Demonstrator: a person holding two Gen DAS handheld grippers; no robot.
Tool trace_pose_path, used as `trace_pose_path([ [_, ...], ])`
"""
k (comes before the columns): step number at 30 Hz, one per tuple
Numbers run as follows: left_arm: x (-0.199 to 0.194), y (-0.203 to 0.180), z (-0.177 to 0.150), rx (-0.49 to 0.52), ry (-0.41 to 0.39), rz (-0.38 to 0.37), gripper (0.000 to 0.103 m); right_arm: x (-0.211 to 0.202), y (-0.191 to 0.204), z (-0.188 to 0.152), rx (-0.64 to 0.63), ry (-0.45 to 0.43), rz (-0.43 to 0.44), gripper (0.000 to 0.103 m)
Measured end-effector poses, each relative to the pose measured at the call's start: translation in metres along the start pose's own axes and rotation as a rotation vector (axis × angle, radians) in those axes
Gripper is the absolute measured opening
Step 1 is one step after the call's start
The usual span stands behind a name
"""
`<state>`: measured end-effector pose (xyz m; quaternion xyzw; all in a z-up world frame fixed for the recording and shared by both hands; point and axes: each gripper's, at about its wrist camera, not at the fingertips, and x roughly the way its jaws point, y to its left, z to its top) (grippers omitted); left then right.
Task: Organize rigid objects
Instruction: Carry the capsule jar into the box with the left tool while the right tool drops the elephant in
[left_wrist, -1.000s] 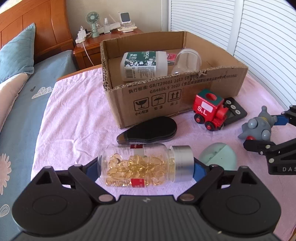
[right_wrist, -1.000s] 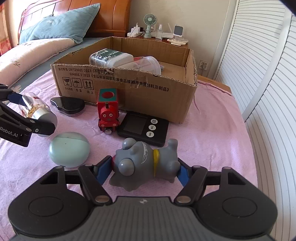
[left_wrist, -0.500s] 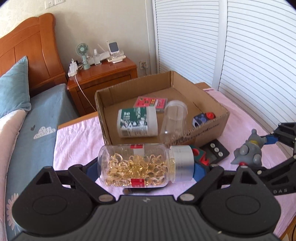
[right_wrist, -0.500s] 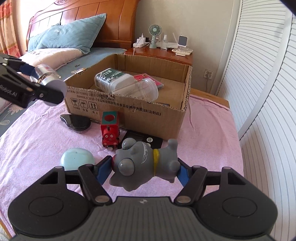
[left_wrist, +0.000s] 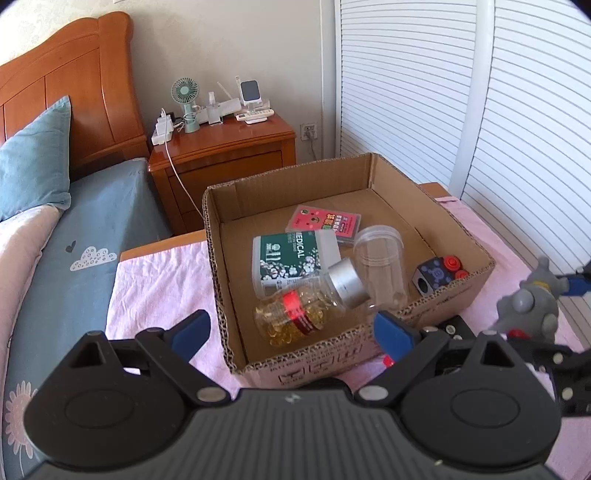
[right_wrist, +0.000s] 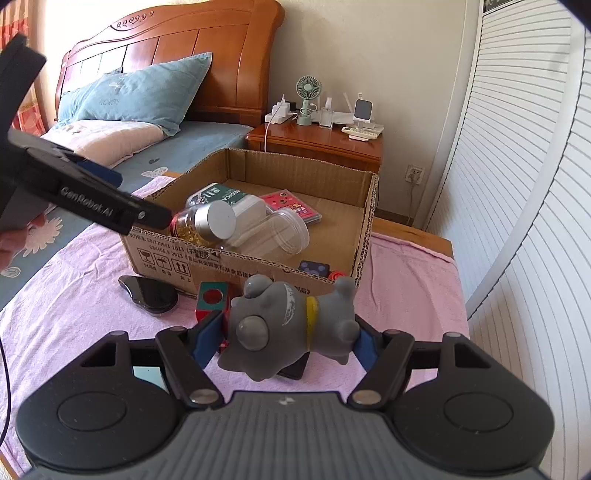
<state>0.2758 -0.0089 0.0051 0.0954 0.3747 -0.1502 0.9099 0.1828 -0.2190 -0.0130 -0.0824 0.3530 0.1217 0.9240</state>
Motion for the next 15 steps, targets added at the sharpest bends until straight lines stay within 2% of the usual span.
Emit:
trace_pose_path([
  [5,-0.017,-0.011,-0.019,0.016,0.016,0.054,0.095,0.0,-0.007,0.016,0.016,-0.025,0.008,0.076],
  [11,-0.035,-0.019,-0.033,-0.043,0.016,0.029,0.095,0.016,-0.018,0.051,0.044,-0.029,0.029,0.076],
  [15,-0.042,-0.024,-0.038,-0.04,0.002,0.05,0.095,0.039,-0.02,0.081,0.057,-0.024,0.044,0.076],
])
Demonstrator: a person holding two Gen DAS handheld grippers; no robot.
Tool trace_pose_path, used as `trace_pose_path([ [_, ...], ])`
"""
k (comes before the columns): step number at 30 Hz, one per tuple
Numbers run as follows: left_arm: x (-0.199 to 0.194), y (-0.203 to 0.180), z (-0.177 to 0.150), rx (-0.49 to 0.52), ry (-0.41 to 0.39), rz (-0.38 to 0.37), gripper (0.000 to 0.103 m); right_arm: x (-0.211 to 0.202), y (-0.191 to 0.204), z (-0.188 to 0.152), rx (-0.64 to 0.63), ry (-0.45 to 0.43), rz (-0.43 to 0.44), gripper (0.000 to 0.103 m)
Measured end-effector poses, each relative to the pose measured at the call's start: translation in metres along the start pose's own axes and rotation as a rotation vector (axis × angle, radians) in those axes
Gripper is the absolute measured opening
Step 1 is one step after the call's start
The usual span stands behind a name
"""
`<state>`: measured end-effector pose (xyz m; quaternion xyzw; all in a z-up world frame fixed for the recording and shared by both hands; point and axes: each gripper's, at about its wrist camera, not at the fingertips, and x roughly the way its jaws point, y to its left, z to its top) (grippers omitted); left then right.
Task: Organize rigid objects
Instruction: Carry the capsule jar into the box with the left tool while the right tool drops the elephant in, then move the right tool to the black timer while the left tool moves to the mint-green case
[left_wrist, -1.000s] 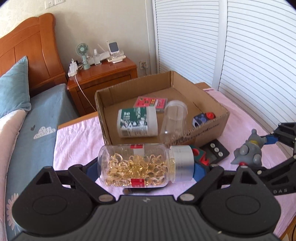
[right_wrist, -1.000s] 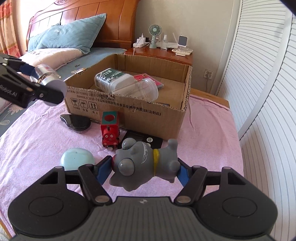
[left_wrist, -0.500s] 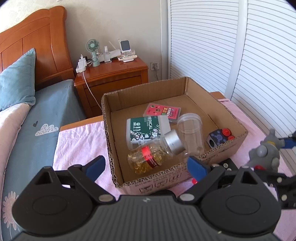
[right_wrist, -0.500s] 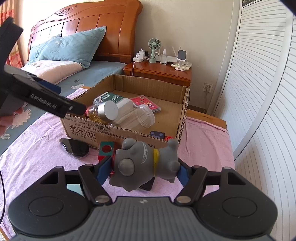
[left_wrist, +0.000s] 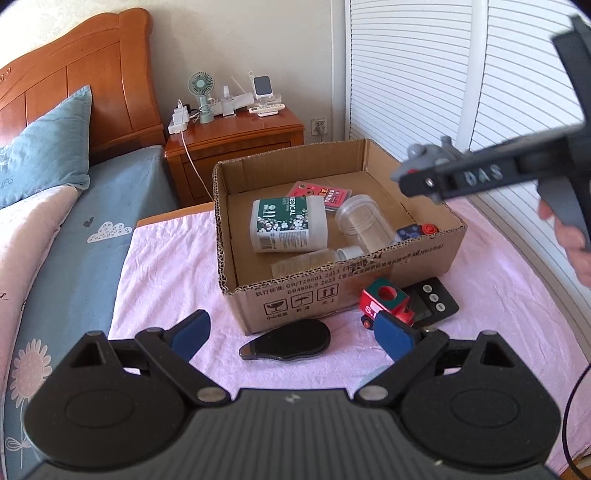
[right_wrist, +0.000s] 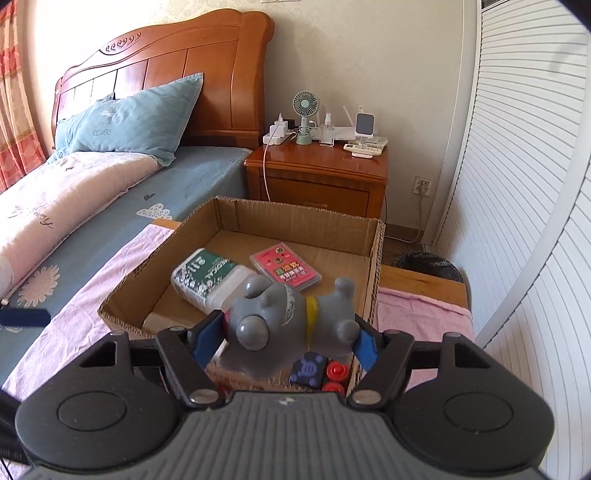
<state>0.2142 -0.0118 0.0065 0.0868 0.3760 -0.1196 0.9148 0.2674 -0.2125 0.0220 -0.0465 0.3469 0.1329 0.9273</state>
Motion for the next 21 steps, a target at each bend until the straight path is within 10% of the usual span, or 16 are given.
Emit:
trace_pose_path([
  [9,-0.004,0.009,-0.01,-0.036,0.009,0.008,0.095,0.06,-0.007,0.052,0.05,0.01,-0.023,0.085],
  [11,-0.005,0.012,-0.011,-0.044,0.011,0.013,0.095,0.062,-0.007,0.051,0.075,0.001,-0.018,0.103],
  [21,-0.011,0.018,-0.014,-0.065,0.004,0.022,0.095,0.029,0.01,0.018,0.026,0.029,-0.042,0.103],
])
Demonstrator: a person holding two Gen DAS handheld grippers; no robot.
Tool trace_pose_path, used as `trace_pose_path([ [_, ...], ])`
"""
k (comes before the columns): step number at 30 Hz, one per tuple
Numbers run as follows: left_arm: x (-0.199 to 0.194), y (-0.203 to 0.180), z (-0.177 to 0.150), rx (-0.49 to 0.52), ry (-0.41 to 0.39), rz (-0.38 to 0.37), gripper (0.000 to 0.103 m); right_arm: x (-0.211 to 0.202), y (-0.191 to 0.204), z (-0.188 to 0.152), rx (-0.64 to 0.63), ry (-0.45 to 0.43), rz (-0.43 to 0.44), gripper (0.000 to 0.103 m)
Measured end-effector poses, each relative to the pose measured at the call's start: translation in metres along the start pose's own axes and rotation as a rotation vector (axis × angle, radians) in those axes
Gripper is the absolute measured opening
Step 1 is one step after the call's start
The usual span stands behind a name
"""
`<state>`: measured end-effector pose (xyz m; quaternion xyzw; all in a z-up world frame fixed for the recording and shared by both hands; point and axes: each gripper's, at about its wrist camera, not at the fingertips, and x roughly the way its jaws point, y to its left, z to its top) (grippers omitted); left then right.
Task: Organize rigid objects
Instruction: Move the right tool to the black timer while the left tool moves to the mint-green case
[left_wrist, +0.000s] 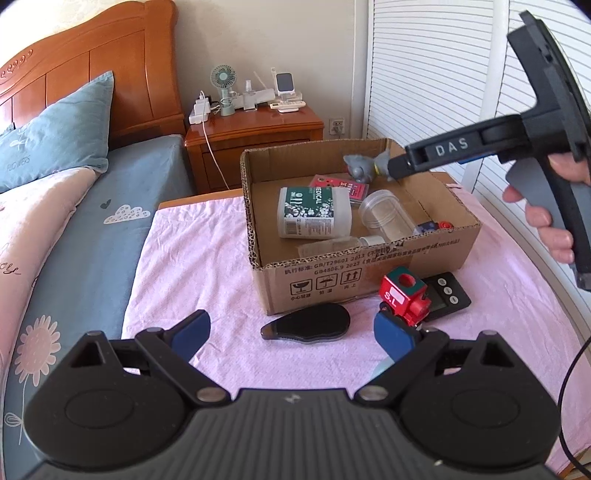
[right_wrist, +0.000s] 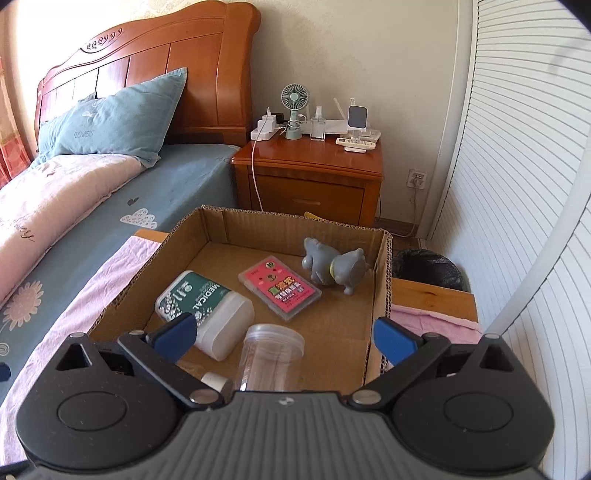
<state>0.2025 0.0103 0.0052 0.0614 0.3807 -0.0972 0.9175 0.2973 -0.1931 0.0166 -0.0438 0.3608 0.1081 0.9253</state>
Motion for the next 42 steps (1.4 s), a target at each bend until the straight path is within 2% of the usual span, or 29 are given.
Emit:
trace_pose_path([
  [11,-0.01,0.0,-0.006,0.001,-0.005,0.012,0.095,-0.029,0.002,-0.055,0.063,0.041,-0.076,0.103],
  [20,-0.01,0.002,-0.01,-0.001,0.003,0.011,0.095,-0.003,-0.012,-0.102,0.155,0.147,-0.131,0.103],
  [27,-0.007,0.005,-0.012,-0.003,0.013,0.008,0.095,0.021,-0.003,-0.115,0.146,0.179,-0.118,0.103],
  [35,-0.004,0.005,-0.014,-0.004,0.025,0.006,0.095,0.038,0.019,-0.123,0.058,0.2,-0.126,0.103],
  [42,-0.001,-0.004,-0.015,0.021,0.035,-0.021,0.095,0.032,0.005,-0.131,0.091,0.178,-0.131,0.103],
])
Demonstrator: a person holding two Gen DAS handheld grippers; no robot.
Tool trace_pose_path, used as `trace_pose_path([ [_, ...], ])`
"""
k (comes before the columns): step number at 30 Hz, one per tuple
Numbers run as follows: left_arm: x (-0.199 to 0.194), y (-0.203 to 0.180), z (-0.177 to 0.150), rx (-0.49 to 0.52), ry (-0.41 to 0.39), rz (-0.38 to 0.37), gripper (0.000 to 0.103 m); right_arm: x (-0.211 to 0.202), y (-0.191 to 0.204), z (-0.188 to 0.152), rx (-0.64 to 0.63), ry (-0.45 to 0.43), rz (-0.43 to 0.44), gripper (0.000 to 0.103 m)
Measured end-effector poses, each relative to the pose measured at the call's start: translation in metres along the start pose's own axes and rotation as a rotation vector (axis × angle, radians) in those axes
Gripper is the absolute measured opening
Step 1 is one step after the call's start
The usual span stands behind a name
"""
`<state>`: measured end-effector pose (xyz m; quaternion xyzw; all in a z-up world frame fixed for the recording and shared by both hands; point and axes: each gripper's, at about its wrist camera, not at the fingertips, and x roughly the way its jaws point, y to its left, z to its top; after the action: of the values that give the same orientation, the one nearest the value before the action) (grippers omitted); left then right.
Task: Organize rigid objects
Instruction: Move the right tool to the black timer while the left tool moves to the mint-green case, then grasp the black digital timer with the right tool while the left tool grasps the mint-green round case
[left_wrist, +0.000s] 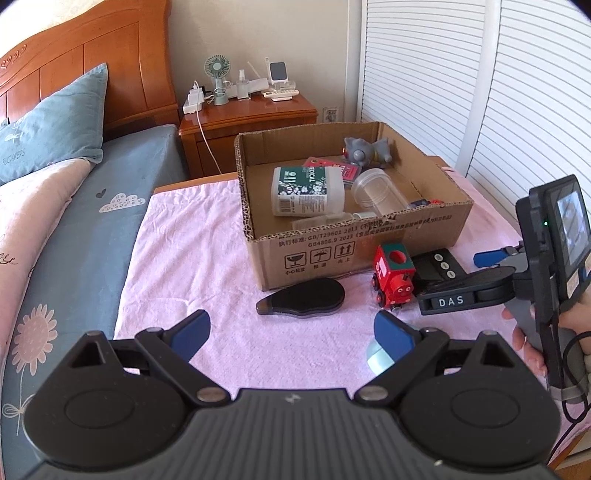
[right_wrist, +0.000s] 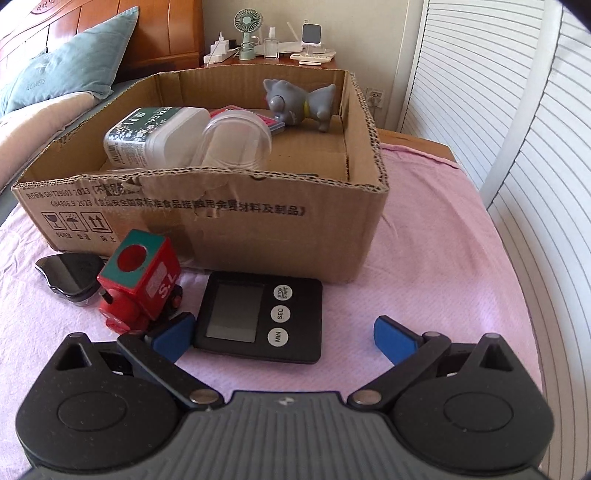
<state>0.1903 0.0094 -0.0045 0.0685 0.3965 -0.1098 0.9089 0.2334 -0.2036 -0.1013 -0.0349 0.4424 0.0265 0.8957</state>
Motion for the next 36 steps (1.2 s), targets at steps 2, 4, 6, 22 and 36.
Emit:
trace_pose_path([
  [2,0.002,-0.006,0.0,0.024,0.005,-0.016,0.095,-0.001,-0.007,-0.003,-0.005,0.0,0.003,0.103],
  [4,0.004,-0.013,-0.001,0.075,0.009,-0.054,0.095,-0.002,-0.012,-0.004,-0.022,0.006,0.013,0.103],
  [6,0.008,-0.02,-0.005,0.126,0.016,-0.11,0.095,-0.003,-0.015,-0.005,-0.032,0.012,0.021,0.103],
  [22,0.07,-0.052,-0.03,0.313,0.159,-0.193,0.095,-0.004,-0.018,-0.009,-0.043,-0.001,0.029,0.103],
  [36,0.085,-0.057,-0.021,0.326,0.126,-0.244,0.086,-0.005,-0.018,-0.009,-0.043,-0.008,0.029,0.103],
])
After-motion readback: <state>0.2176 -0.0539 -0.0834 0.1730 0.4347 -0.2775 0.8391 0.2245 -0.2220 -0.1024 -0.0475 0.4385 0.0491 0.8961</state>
